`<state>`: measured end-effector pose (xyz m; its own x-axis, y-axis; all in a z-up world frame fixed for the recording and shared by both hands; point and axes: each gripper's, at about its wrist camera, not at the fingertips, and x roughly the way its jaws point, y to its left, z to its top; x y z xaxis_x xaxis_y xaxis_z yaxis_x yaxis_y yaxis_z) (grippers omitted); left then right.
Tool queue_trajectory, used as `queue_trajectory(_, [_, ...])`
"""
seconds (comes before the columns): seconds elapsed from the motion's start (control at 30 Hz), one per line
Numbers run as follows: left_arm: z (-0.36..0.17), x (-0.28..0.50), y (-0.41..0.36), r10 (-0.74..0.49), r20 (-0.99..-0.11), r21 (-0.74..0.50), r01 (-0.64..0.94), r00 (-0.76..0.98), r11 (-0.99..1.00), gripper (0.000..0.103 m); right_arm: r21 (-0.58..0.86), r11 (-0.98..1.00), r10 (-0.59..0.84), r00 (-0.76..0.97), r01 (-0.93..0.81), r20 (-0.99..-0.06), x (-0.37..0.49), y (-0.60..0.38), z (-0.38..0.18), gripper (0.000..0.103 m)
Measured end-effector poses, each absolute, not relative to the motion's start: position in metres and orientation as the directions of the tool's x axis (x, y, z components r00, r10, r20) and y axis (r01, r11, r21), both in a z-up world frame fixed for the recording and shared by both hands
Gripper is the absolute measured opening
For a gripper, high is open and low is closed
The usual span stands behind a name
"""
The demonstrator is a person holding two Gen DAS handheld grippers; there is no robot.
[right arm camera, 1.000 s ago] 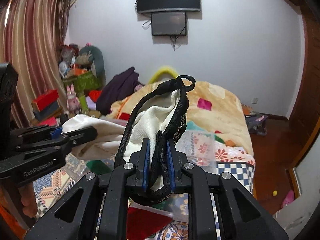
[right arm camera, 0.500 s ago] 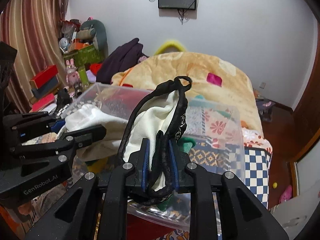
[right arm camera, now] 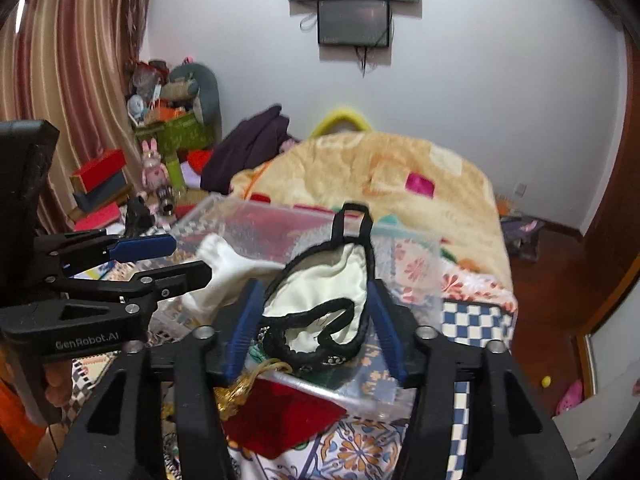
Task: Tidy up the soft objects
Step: 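Release the pouch from the left tool while the right tool releases the bra into the box, then grasp the silver sequined bag with the left tool while the right tool grasps the braided bracelet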
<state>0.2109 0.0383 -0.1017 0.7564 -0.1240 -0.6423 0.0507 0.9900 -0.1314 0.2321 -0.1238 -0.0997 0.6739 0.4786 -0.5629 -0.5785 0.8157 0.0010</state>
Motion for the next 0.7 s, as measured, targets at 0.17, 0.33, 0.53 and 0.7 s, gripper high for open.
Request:
queue_trajectory(0.17, [-0.079,0.181,0.039,-0.135,-0.585,-0.134,0.069,0.8,0.989,0.064,-0.002,0.814,0.502,0.706,-0.58,-0.5,0.21,-0.138,-0.086,0.069])
queue_trajectory(0.33, [-0.066,0.156,0.039,-0.136,-0.546,-0.126,0.079,0.826,0.989,0.072,-0.002,0.813,0.512,0.717,-0.582,-0.472,0.194,-0.144,-0.084,0.078])
queue_trajectory(0.53, [-0.073,0.126,0.035,-0.095,-0.543,-0.073,0.065,0.835,0.995,0.085,0.002,0.805,0.511,0.69,-0.594,-0.514,0.179,-0.145,-0.108,0.08])
queue_trajectory(0.7, [-0.103,0.114,0.035,-0.082,-0.605,-0.071,0.049,0.792,0.996,0.087,0.007,0.799,0.488,0.641,-0.602,-0.592,0.17,-0.142,-0.142,0.08])
